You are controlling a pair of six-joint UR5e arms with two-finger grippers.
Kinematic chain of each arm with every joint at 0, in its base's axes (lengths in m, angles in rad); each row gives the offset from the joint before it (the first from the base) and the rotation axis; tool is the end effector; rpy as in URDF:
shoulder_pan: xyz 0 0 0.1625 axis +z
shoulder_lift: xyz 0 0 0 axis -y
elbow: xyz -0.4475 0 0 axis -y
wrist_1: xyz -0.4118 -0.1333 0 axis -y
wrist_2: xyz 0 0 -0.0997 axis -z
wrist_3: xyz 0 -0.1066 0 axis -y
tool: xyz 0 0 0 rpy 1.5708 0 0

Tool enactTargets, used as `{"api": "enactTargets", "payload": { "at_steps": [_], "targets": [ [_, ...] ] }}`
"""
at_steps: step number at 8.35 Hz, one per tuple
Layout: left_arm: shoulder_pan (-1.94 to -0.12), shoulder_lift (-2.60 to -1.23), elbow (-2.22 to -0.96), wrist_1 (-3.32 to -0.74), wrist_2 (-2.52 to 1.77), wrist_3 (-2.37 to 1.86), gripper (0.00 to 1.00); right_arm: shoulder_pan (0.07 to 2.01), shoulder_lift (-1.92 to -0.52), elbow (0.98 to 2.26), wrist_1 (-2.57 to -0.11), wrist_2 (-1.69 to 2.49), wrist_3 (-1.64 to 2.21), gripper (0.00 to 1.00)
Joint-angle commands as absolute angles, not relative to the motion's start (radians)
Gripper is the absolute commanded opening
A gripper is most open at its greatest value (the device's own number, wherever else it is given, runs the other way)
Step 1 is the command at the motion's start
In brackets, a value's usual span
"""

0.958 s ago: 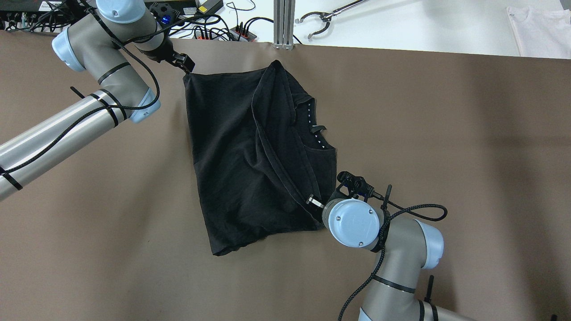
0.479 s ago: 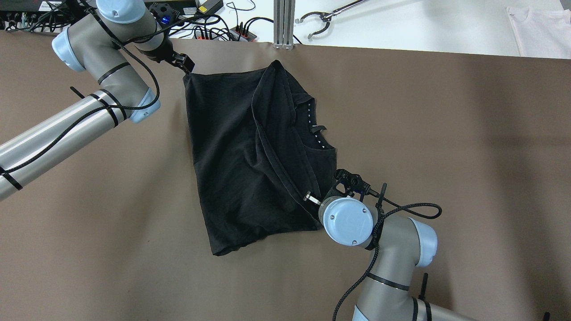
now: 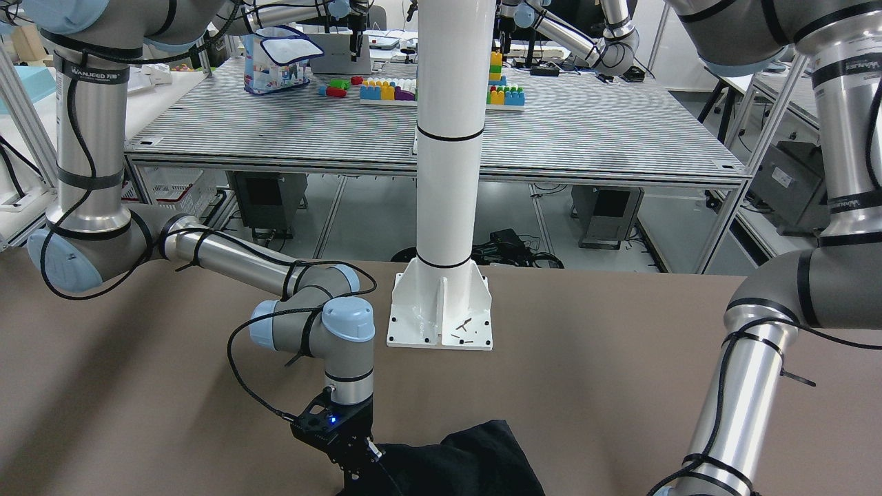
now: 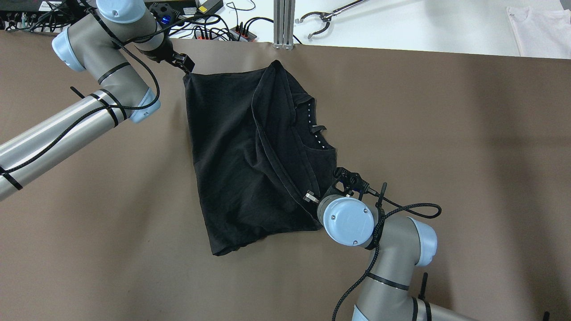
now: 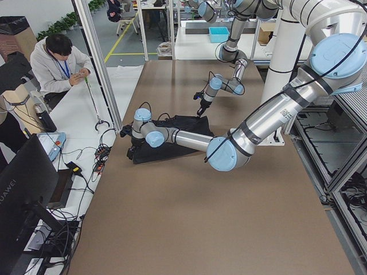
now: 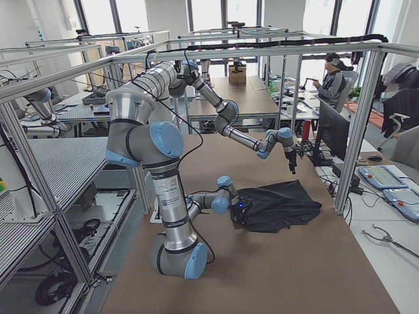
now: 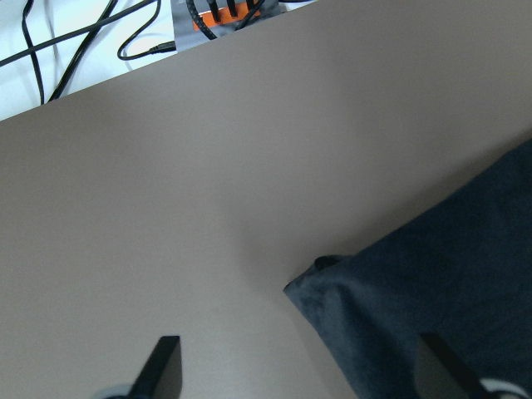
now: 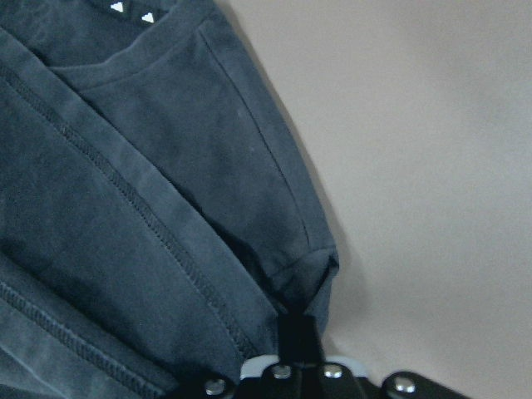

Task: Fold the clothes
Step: 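Grasp the shirt's other side edge with the right gripper near the hem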

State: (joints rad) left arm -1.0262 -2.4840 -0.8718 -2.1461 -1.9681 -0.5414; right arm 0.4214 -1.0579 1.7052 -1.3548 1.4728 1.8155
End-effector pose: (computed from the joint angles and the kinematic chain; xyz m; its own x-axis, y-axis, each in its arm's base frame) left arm 0.3858 -0.8146 0.3469 0.7420 0.3004 -0.5994 0.0205 0.8835 0.4681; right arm -0.5741 -0.4148 0.2973 0.4603 0.4706 0.7528 -0.6045 0.7872 -0.1224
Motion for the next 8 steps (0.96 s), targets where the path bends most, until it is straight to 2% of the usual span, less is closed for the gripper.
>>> {"api": "enactTargets", "payload": {
  "at_steps": [1, 4, 8],
  "targets": [
    [-1.026, -2.485, -0.873, -2.146, -1.970, -0.541, 1.00, 0.419, -1.066, 1.739, -1.351, 1.476, 1.818, 0.00],
    [-1.023, -2.474, -0.900, -2.143, -1.968, -0.561, 1.00, 0.330, -1.179, 1.873, -1.356, 1.460, 1.822, 0.00],
    [-1.017, -2.437, -0.948, -2.141, -1.968, -0.575, 1.00, 0.236, -1.189, 1.919, -1.365, 1.379, 1.847, 0.00]
  ]
}}
